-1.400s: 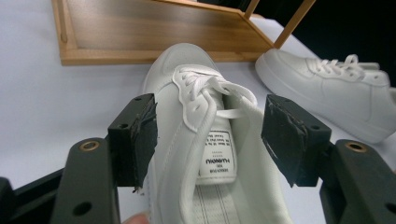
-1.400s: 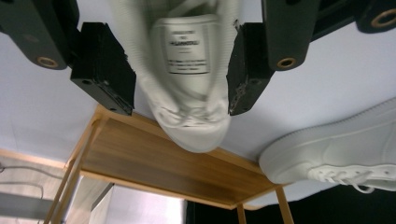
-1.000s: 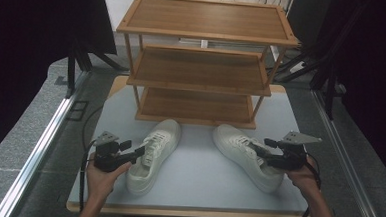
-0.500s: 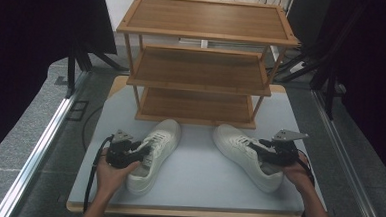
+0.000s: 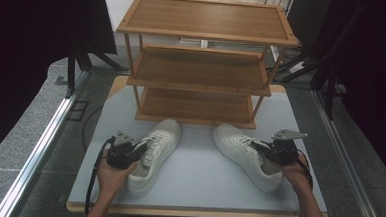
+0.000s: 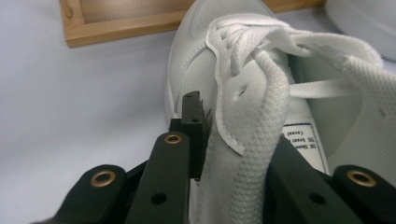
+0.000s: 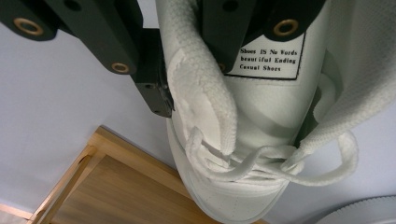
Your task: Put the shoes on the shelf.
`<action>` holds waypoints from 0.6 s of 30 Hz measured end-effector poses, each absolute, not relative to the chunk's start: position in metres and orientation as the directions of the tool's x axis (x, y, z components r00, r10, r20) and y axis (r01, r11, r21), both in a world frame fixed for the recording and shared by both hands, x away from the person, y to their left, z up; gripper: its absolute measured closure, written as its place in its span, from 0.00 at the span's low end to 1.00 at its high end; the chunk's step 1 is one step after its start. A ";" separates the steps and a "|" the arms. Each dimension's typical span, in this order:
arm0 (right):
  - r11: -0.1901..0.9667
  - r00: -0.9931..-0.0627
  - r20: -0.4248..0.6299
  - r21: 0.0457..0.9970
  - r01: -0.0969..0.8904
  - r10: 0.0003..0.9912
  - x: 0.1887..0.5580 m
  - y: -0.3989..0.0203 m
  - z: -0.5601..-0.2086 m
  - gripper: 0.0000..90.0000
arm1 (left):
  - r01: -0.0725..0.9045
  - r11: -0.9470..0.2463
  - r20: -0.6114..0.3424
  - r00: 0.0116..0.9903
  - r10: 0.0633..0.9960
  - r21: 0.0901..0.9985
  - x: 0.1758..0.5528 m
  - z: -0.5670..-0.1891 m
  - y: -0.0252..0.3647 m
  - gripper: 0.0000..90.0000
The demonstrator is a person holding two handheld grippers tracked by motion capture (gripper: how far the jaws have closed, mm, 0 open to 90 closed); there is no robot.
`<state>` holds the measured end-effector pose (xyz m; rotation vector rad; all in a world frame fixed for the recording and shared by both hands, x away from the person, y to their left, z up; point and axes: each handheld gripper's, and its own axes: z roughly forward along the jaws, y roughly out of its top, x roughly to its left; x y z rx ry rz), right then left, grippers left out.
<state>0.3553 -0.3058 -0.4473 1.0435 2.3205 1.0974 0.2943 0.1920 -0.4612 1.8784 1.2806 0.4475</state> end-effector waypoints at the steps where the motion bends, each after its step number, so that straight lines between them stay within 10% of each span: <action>1: 0.420 -0.651 -0.019 0.778 0.467 0.759 0.355 -0.305 -0.447 0.91 | 0.612 -0.157 -0.161 0.432 0.888 0.776 0.294 -0.461 0.194 0.90; 18: -0.082 -0.501 0.366 0.861 0.501 0.784 0.316 -0.324 -0.442 0.92 | 0.520 0.147 -0.448 0.520 0.727 0.841 0.273 -0.431 0.215 0.90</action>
